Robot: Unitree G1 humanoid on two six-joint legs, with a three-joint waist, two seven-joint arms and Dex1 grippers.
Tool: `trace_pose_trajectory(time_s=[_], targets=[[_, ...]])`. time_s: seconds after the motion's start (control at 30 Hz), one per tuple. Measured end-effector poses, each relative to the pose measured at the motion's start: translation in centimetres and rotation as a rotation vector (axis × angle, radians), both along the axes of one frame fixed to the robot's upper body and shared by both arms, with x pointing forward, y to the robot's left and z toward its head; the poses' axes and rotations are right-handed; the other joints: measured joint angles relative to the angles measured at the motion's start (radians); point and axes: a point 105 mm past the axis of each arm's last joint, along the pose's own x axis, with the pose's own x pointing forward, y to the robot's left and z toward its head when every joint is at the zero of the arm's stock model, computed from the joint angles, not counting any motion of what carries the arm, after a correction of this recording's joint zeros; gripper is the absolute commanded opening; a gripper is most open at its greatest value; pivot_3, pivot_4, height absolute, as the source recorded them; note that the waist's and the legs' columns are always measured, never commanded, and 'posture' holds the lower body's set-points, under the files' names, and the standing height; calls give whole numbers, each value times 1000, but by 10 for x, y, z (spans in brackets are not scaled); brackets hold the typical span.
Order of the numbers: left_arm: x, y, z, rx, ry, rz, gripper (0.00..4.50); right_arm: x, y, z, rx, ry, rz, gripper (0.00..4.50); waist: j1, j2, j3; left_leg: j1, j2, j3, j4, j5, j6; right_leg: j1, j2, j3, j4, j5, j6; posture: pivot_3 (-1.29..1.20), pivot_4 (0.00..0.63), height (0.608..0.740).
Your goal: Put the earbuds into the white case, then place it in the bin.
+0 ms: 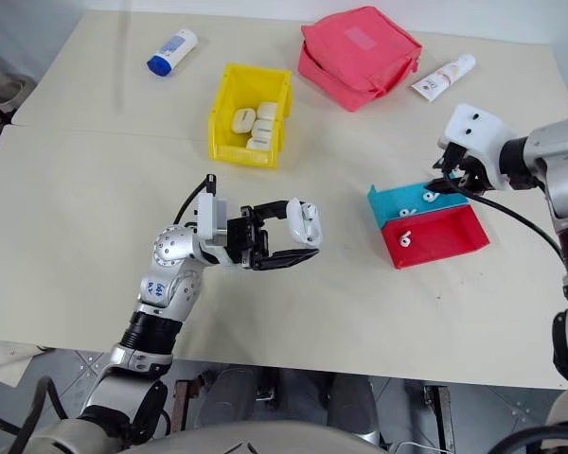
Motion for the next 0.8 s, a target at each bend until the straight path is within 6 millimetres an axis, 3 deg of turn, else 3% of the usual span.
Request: trace_pose_trajectory(time_s=[0.17, 0.8], targets=[[-5, -2, 0, -1, -4, -4, 2774, 19, 1, -7, -127, 17, 34, 2045, -1, 1, 0, 0, 0, 0, 0, 0, 0, 0, 0, 0, 1, 0, 0, 0, 150, 740], [-10, -4, 1, 30, -8, -22, 2774, 18, -22, -30, -314, 100, 84, 2045, -12, 2, 1, 0, 0, 0, -1, 0, 0, -1, 0, 0, 1, 0, 0, 0, 150, 740]])
